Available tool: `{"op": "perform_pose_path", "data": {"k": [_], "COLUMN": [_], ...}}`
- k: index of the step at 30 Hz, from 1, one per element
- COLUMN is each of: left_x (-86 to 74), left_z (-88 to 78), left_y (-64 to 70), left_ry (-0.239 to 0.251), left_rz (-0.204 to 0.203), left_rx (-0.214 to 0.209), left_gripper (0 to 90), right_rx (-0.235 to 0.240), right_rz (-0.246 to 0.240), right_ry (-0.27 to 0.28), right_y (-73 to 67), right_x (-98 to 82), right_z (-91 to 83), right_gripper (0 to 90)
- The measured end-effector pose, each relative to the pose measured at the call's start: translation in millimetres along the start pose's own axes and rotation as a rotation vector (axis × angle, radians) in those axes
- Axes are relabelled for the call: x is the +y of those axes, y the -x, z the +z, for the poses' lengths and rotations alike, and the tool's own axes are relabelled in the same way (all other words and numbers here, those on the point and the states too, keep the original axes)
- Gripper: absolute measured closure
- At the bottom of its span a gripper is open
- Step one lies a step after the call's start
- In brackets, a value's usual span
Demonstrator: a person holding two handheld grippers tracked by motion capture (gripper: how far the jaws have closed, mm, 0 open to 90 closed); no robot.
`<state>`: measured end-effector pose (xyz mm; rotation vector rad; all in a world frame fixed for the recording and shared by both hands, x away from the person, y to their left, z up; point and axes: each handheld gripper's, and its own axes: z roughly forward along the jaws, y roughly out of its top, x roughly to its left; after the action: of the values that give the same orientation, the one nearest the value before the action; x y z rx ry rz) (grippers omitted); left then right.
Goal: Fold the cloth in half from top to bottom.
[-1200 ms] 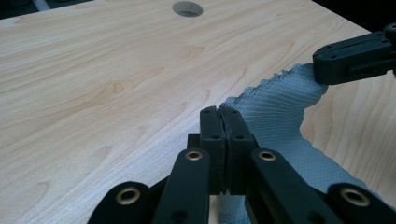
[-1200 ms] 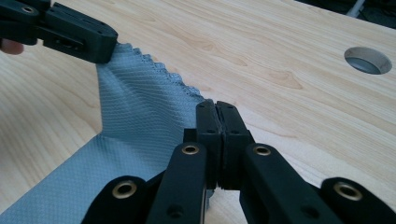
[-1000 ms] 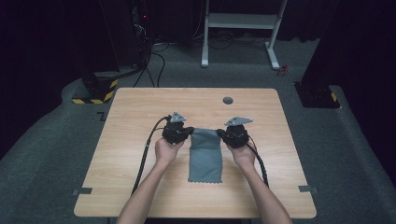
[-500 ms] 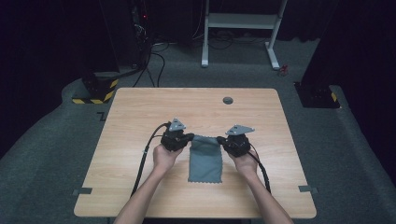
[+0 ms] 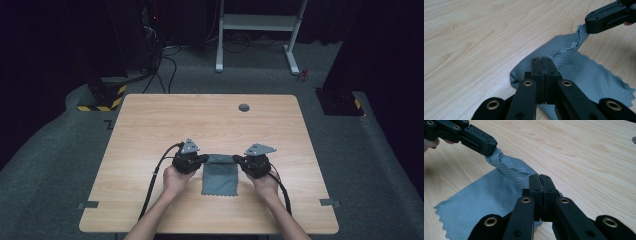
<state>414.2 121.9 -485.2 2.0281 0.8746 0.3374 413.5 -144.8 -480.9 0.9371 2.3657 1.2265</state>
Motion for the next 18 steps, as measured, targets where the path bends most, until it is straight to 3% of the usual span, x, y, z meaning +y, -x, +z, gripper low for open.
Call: {"op": "perform_pose_path", "data": {"k": [5,18], "left_x": [-4.5,-17.6], "left_z": [-3.6,-9.7], "left_y": [0.2,8.9], "left_ry": [0.011,0.020], "left_rz": [-0.019,-0.004], "left_rx": [-0.010,-0.026], "left_gripper": [88.9,88.9], "right_rx": [0.013,0.040], "right_rz": [0.007,-0.009], "right_ry": [-0.001,0.005], "right_y": [-2.4,-12.1], "right_x": [-4.0,-13.4], "right_z": [-0.1,-8.7], "right_gripper": [89.2,89.2]}}
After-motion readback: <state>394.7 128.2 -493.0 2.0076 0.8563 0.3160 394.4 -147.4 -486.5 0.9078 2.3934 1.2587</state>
